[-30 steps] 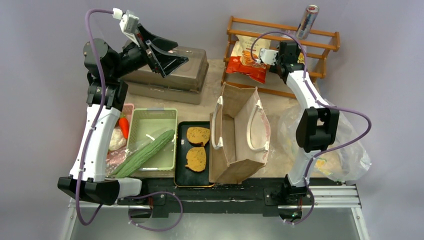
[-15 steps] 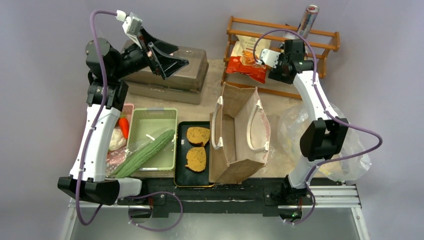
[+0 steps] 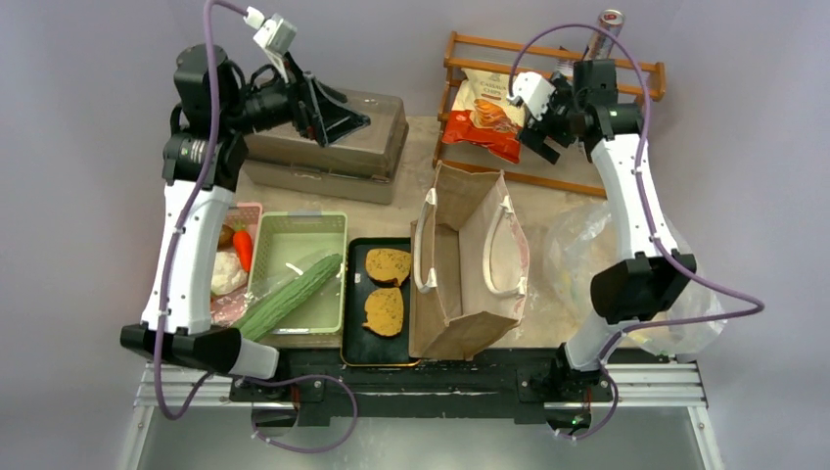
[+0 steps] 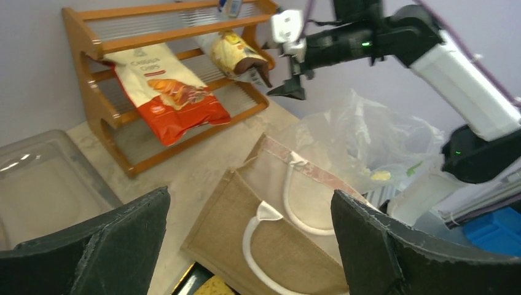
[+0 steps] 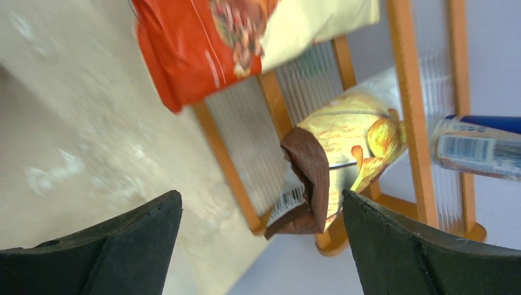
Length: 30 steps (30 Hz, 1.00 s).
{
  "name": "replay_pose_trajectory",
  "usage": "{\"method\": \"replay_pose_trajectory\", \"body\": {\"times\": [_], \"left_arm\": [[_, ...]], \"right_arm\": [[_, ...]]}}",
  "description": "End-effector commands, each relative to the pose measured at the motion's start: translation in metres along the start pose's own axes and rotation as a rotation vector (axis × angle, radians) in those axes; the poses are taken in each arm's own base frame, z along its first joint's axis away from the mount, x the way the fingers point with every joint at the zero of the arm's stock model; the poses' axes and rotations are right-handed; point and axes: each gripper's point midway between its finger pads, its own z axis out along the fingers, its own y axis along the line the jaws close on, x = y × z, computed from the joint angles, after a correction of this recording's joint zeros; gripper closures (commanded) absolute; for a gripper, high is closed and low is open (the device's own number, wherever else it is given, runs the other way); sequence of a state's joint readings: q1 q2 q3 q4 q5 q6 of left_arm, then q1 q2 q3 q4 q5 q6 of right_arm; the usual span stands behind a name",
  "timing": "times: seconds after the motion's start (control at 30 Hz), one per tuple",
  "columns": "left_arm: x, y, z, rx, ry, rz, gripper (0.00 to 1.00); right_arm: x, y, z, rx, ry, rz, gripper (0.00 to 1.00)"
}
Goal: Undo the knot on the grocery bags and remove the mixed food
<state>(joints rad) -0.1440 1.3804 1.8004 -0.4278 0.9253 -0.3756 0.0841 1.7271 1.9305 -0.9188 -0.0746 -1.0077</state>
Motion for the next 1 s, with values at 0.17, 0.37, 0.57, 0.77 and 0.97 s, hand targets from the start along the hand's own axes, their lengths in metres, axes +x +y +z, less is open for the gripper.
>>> {"method": "replay_pose_trajectory", "body": {"times": [0.17,0.37,0.57,0.77,0.97], "left_arm": [[0.042,0.039,-0.036,-0.25,0.349,0.065,0.0],[0.07,0.069,-0.065,-0.463,0.474,0.038,0.0],[0.121,0.092,-0.094,-0.621,0.598,-0.096,0.0],[0.144,0.096,-0.101,-0.629,0.61,-0.179,0.0],[0.131,0.094,-0.096,-0.613,0.582,-0.189,0.0]], "right_arm": [[-0.115,0.009,-0.127,-0.079,-0.562,0.536,0.01],[-0.132,0.03,-0.142,-0.187,-0.683,0.726,0.01],[-0.109,0.066,-0.118,-0.248,-0.602,0.856,0.01],[-0.09,0.088,-0.105,-0.254,-0.542,0.873,0.01],[-0.089,0.084,-0.108,-0.236,-0.547,0.85,0.01]]}}
